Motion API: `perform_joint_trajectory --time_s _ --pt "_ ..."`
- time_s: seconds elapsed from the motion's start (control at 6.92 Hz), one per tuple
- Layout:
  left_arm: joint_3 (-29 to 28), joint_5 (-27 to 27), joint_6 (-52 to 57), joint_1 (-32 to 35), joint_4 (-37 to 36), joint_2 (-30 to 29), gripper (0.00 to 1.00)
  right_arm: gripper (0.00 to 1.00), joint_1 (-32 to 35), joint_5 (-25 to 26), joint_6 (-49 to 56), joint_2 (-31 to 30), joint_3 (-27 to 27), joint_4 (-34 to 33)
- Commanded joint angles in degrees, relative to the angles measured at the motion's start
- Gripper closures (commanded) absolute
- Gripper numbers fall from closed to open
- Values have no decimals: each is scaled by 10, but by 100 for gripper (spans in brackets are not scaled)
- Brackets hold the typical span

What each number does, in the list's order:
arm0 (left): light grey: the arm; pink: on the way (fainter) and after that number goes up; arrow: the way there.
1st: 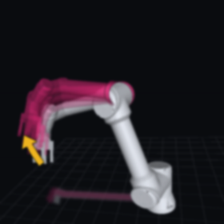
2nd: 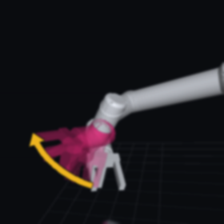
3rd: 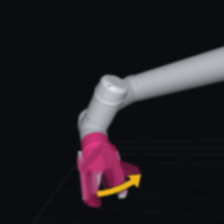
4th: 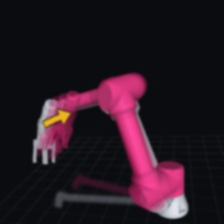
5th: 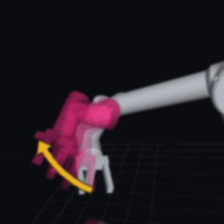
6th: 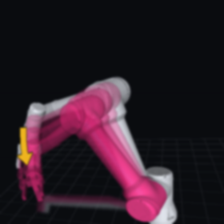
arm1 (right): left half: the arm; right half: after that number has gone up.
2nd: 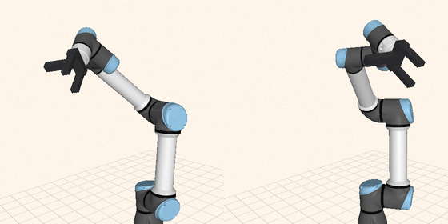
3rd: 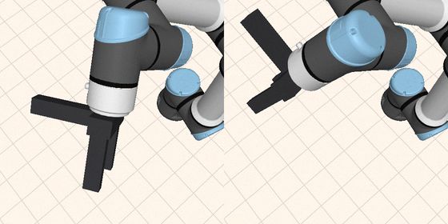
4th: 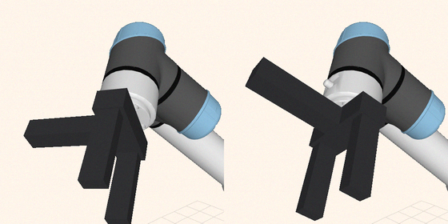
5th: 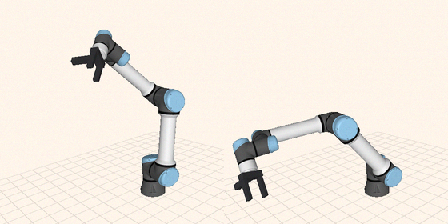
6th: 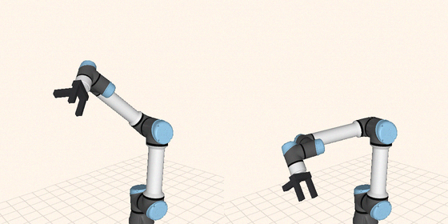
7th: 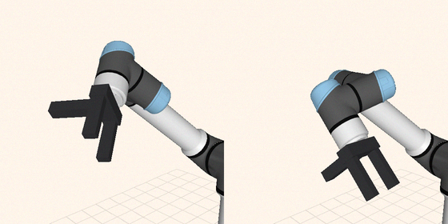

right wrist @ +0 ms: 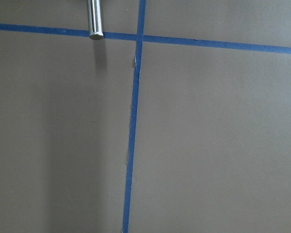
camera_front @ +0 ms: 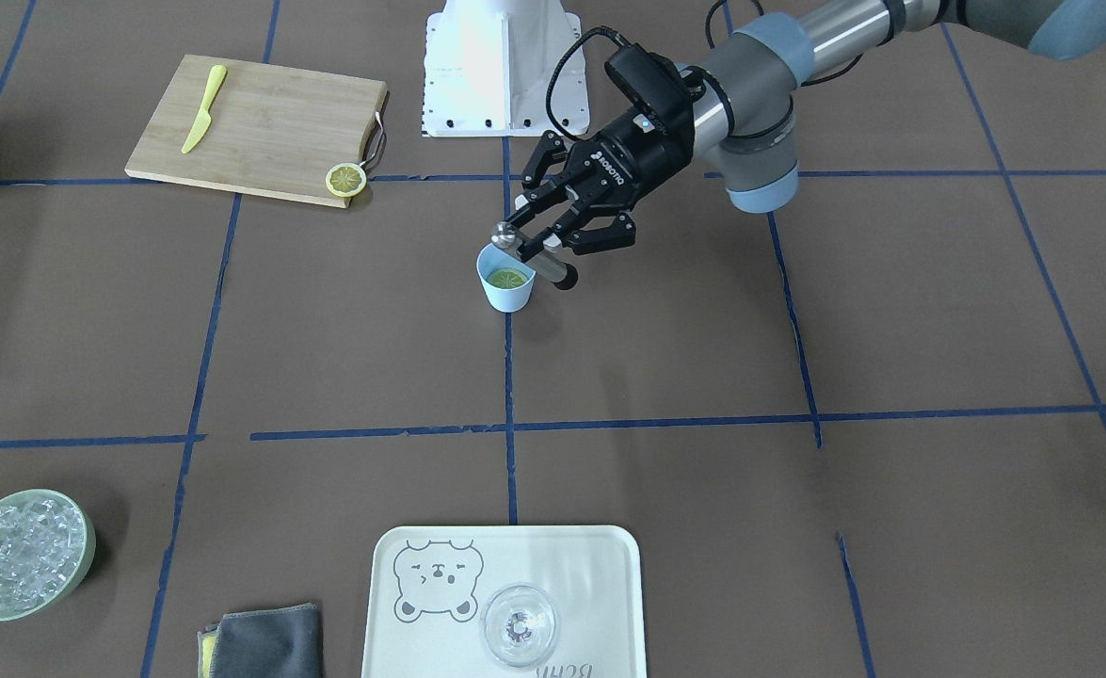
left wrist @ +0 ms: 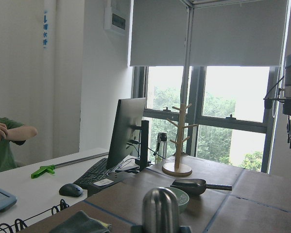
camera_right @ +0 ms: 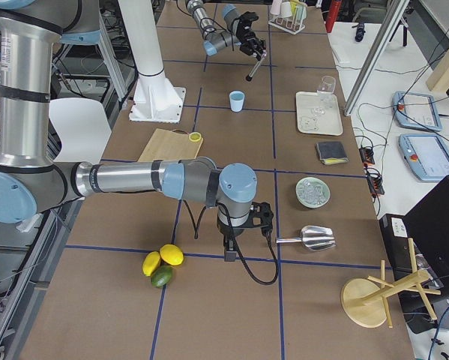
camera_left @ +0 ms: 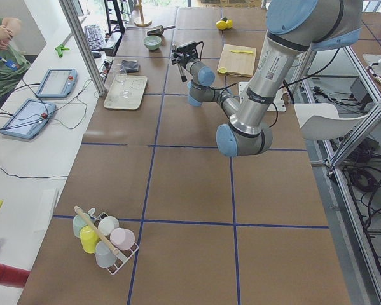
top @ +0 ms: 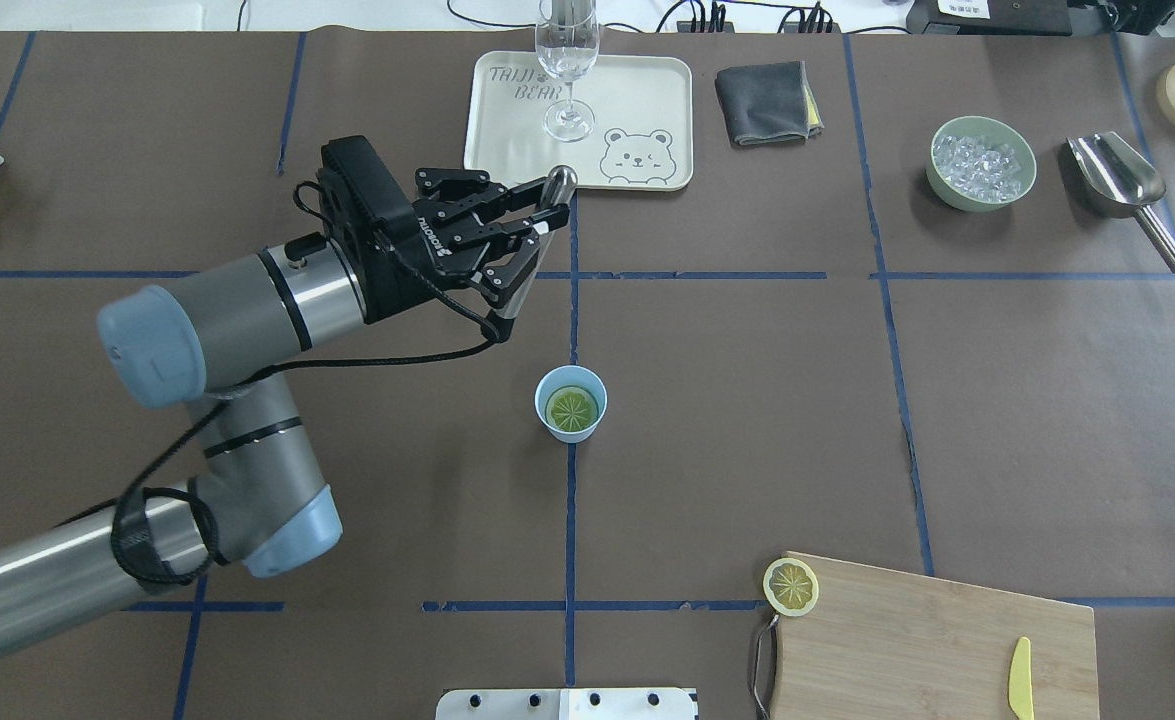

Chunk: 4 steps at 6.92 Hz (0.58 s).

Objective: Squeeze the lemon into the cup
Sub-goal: 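Lift the rod out and carry it back to its spot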

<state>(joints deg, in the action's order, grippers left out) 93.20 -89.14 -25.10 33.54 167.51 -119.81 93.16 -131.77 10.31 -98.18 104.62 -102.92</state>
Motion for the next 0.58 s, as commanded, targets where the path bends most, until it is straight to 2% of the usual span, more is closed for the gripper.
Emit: perform_joint_trajectory --time_s 0.0,0.14,0.29,0.43 --pt "85 -137 -3 79 -205 61 100 0 0 0 0 2 0 1" --pt "92 -162 -3 102 -285 74 100 0 0 1 -3 7 1 4" --pt "119 -162 -3 109 -372 105 100 0 -2 1 -26 8 -8 37" --pt "137 -161 -15 115 -413 161 100 0 -11 -1 -58 7 -24 77"
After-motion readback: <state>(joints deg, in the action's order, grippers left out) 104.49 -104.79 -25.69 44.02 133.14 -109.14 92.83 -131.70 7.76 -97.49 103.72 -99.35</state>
